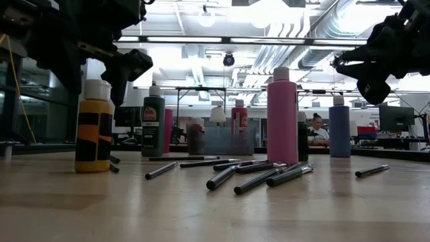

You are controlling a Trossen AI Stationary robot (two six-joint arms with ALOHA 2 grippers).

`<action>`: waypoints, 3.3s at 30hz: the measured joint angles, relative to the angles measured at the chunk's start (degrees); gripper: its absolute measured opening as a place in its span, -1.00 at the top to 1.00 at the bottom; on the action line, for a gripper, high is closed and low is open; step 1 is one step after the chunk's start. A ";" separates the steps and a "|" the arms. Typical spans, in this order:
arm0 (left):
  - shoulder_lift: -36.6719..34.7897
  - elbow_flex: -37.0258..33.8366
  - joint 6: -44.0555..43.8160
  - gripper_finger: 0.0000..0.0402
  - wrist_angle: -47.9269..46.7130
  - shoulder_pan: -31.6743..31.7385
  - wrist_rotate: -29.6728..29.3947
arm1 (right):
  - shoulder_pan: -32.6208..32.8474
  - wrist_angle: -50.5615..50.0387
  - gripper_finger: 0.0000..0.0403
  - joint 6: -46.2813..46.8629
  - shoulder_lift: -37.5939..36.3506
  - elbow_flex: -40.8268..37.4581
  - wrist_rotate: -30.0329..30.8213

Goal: Pick & Place Paint Supplies
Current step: Put the small yellow paint bottle into the black bin

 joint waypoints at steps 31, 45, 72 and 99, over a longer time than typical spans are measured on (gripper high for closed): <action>0.04 0.02 0.10 0.27 2.14 0.06 2.31 | -0.01 -0.02 0.39 0.00 0.00 0.00 0.00; 0.06 0.04 0.10 0.44 2.73 0.13 2.17 | -0.01 -0.02 0.39 0.00 0.00 0.02 0.00; 9.33 30.06 14.28 0.43 -5.45 30.91 -6.44 | -0.02 -0.02 0.39 0.00 -0.02 0.02 -0.02; 32.99 44.70 4.52 0.42 -0.49 47.30 -14.63 | -0.01 -0.04 0.39 0.01 -0.02 0.02 -0.17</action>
